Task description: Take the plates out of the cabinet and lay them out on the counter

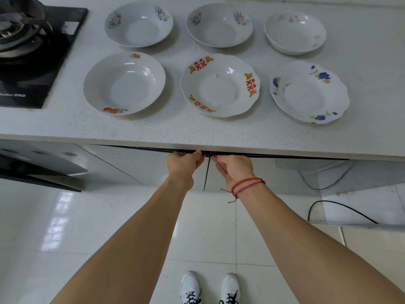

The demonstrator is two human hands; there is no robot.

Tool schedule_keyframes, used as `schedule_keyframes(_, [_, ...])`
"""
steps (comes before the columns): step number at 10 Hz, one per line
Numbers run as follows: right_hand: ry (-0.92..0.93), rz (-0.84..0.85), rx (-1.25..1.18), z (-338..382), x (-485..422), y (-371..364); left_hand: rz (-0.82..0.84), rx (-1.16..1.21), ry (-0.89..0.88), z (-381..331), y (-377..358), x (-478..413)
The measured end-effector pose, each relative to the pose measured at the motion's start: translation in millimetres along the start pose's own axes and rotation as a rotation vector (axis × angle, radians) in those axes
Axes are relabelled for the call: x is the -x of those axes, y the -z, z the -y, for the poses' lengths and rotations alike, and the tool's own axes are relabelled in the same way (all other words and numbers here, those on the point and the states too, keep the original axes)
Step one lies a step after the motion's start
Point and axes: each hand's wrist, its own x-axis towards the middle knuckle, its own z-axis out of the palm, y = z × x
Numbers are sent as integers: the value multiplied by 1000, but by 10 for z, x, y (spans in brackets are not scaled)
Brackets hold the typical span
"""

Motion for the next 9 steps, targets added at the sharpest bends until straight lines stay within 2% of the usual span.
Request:
schedule_keyframes(4, [8,69,-116,54,46,-12,66,14,-33,-15,-28,32])
schedule_keyframes(7, [-14,50,87,138,352,127,61,-74,-41,-59,162,302])
schedule_keyframes(8, [-7,61,235,232,567,163,74,-185,-62,-125,217,451])
schedule_keyframes(9, [89,54,398,298,776,207,71,-385,-165,-203,288,660])
